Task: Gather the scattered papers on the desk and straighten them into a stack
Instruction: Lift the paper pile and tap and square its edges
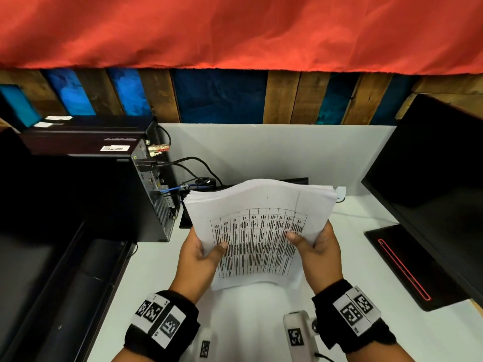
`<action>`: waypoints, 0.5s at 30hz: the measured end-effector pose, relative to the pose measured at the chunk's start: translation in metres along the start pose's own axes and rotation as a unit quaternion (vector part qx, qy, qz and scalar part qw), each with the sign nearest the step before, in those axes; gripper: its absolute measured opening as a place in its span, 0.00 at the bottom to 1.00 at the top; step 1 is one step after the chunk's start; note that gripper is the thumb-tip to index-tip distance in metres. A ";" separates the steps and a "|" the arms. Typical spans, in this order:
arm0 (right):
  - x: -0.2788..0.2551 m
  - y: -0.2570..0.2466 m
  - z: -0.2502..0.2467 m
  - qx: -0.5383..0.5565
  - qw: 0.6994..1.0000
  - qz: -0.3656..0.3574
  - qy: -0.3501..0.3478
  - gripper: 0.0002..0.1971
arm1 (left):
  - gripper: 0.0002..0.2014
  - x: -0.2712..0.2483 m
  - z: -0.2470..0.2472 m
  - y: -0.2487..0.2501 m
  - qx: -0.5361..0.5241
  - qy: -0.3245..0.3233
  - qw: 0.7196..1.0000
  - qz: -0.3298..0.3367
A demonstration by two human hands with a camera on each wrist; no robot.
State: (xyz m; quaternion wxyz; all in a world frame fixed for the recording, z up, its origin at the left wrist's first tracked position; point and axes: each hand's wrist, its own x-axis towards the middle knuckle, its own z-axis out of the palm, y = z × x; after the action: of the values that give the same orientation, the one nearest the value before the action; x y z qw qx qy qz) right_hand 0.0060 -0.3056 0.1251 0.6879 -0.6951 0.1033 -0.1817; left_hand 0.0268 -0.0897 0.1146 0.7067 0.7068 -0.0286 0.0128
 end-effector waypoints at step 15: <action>-0.014 0.003 0.004 0.015 1.000 -0.017 0.020 0.20 | 0.30 -0.005 0.004 -0.005 -0.006 0.026 1.000 0.010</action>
State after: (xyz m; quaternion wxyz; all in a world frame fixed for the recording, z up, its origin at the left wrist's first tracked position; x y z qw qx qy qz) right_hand -0.0049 -0.2968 0.1206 0.6926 -0.6827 0.1029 -0.2089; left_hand 0.0217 -0.0938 0.1096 0.7116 0.7014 -0.0169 0.0380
